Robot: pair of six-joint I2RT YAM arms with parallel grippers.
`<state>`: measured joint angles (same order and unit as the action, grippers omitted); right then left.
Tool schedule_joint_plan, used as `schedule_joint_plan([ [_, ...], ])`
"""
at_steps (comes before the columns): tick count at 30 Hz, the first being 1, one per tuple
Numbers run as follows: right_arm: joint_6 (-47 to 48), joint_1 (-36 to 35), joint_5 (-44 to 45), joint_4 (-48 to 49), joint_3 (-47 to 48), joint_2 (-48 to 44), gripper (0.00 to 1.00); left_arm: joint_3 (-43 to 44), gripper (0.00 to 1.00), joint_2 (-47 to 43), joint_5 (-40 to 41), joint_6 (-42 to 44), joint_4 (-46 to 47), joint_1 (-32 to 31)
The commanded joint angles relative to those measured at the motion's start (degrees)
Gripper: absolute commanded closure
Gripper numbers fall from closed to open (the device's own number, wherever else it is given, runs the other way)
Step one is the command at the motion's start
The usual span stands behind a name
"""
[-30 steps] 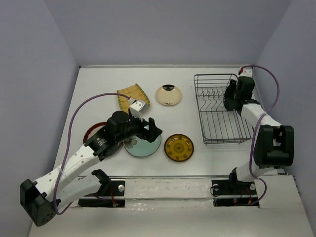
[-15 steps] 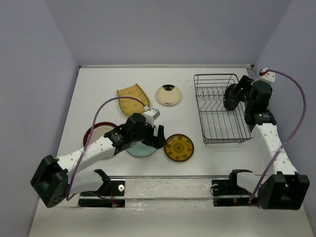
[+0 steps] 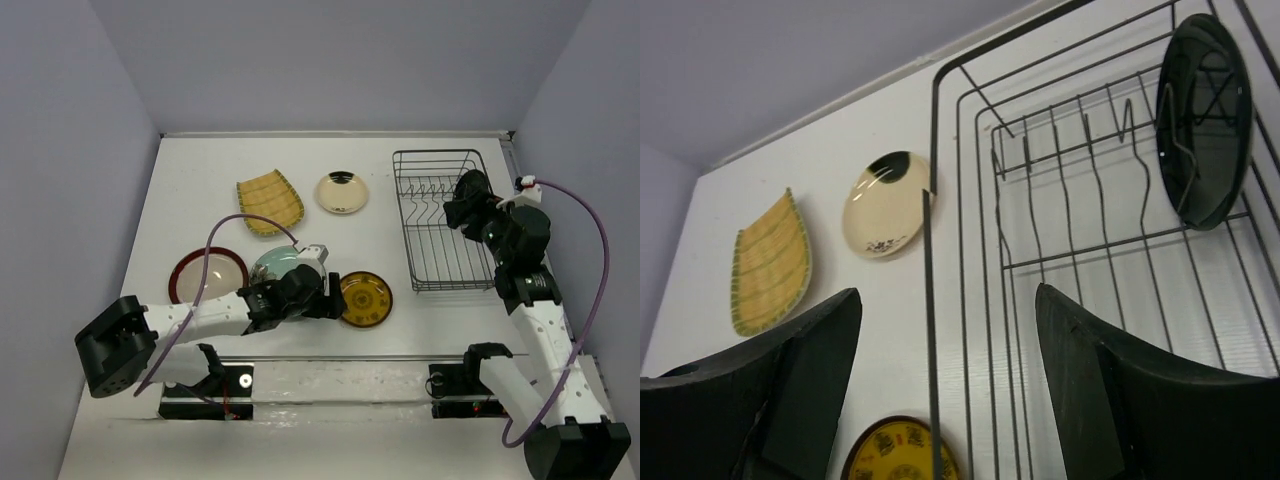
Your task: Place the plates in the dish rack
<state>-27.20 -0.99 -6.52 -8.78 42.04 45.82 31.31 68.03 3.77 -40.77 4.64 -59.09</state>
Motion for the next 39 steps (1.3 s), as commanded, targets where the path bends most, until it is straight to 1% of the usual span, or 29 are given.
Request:
schedule_joint_plan([
  [1, -2.9, -1.2, -5.3, 0.0, -1.3, -4.5, 0.25, -0.8, 0.19, 3.9, 9.3, -6.3, 6.6, -3.2],
  [7, -3.6, -1.2, -8.4, -1.9, -1.4, -7.7, 0.26, 0.0, 0.22, 9.7, 10.9, -7.4, 9.3, -3.9],
  [11, -3.4, -1.2, -9.4, -2.4, -1.4, -8.6, 0.26, 1.1, 0.27, 13.0, 11.0, -7.4, 10.8, -4.5],
  [15, -2.9, -1.2, -10.3, -3.2, -1.4, -8.7, 0.26, 0.7, 0.36, 15.3, 11.2, -7.5, 12.9, -4.5],
  [18, -2.9, -1.2, -10.8, -3.5, -1.5, -8.7, 0.27, 0.2, 0.45, 16.7, 11.9, -7.4, 14.4, -4.5],
  [19, -3.0, -1.2, -11.4, -3.5, -1.5, -8.7, 0.27, 0.2, 0.49, 16.9, 12.0, -7.3, 15.1, -4.5],
  [20, -3.0, -1.2, -11.8, -3.5, -1.5, -8.6, 0.27, -0.1, 0.58, 17.2, 12.1, -7.0, 15.5, -4.5],
  [23, -2.1, -1.2, -15.4, -3.8, -0.7, -7.9, 0.28, -0.5, 0.77, 16.5, 12.0, -5.6, 16.5, -4.5],
  [24, -1.4, -1.2, -17.2, -4.0, -0.3, -7.3, 0.28, -0.7, 0.89, 16.1, 12.3, -4.6, 16.6, -4.6],
  [25, 0.2, -1.2, -20.8, -4.8, 0.1, -5.9, 0.28, -0.9, 0.94, 15.6, 12.6, -4.1, 16.5, -4.5],
  [28, 2.8, -1.7, -25.8, -5.8, 1.4, -4.6, 0.28, -1.3, 0.94, 12.8, 13.4, -1.9, 15.9, -4.5],
  [32, 3.4, -3.7, -29.3, -5.3, 1.8, -3.8, 0.29, -1.0, 0.94, 6.5, 14.2, 1.0, 13.4, -4.5],
  [36, 5.4, -9.9, -30.3, -5.4, 2.7, -0.7, 0.27, 1.5, 0.94, -0.2, 15.3, 6.2, 7.9, -4.5],
  [39, 8.2, -19.1, -26.6, -5.4, 3.7, 5.5, 0.2, 4.0, 0.95, -7.4, 15.3, 11.1, 3.7, -3.8],
])
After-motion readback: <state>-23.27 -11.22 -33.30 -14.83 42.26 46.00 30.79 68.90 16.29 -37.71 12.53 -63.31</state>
